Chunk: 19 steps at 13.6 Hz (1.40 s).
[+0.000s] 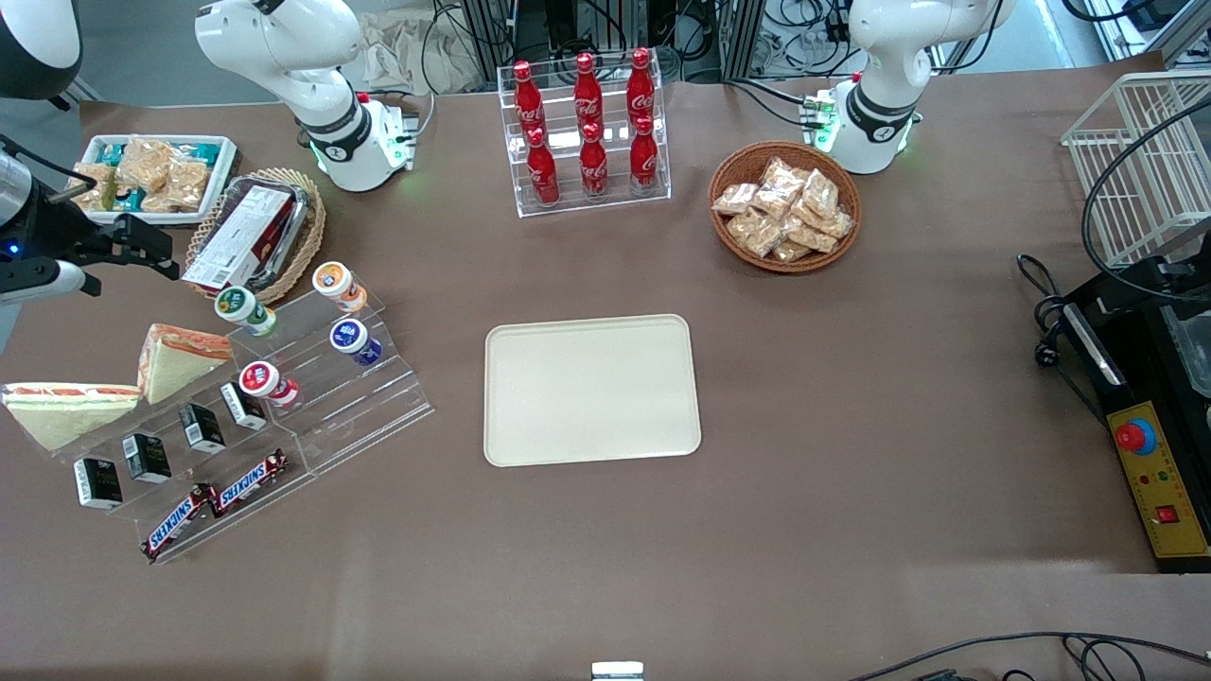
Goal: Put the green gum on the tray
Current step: 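Move the right gripper toward the green gum bottle in the acrylic rack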
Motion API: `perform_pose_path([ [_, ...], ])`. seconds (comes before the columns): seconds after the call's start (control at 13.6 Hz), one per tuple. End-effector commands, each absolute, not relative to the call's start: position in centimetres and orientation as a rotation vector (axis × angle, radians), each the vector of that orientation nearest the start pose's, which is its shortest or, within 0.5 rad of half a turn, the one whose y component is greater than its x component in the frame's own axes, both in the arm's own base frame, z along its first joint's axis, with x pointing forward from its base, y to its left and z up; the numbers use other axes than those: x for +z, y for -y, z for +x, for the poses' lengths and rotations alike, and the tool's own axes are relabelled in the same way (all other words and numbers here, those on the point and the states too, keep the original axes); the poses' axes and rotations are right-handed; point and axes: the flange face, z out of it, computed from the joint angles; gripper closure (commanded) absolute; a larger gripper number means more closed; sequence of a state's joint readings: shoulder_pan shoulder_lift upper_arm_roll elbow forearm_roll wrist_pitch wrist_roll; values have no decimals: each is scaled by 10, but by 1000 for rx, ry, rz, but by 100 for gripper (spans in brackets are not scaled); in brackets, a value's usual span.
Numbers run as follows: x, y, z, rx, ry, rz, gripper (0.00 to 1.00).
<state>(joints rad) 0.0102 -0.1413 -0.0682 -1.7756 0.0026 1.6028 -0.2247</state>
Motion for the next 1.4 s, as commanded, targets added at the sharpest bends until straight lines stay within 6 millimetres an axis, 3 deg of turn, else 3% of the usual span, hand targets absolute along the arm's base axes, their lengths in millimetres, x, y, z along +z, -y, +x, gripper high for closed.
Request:
perform_pose_path([
  [0.0, 610, 31, 511, 24, 236, -3088, 1],
  [0.22, 608, 33, 510, 46, 179, -3090, 1],
  [0.44, 610, 26, 496, 80, 222, -3096, 1],
  [0.74, 599, 32, 472, 67, 219, -3112, 1],
  [1.11, 551, 50, 447, -65, 232, -3103, 1],
  [1.33, 523, 62, 444, -86, 230, -3097, 1],
])
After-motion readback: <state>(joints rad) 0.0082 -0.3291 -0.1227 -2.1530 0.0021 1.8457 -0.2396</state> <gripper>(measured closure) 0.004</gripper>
